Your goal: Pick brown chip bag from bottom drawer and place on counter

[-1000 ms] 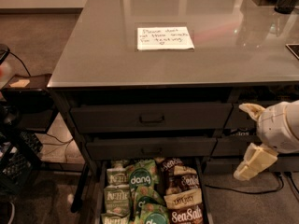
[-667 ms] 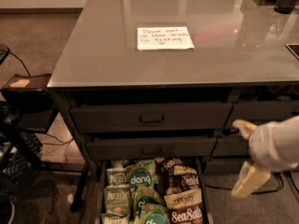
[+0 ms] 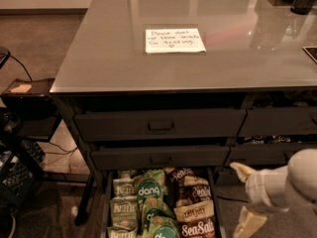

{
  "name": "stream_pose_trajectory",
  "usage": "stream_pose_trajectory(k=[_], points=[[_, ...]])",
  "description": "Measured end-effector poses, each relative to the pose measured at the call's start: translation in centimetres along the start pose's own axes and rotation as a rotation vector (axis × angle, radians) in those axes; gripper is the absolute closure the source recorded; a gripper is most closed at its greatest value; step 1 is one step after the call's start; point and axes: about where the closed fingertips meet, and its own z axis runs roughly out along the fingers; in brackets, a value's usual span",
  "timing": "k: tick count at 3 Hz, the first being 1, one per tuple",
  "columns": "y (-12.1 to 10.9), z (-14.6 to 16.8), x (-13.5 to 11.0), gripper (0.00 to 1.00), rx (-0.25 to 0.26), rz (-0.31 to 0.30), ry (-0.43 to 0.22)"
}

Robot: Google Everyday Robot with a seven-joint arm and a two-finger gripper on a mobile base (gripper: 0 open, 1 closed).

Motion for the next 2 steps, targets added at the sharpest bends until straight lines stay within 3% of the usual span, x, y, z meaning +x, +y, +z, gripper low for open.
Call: stream_pose_trajectory(k=[1, 2], points=[[1.4, 6.3, 1.8, 0.00, -0.026, 0.003, -0.087], [2.4, 12.4, 3.7, 0.00, -0.066, 0.049, -0.161]])
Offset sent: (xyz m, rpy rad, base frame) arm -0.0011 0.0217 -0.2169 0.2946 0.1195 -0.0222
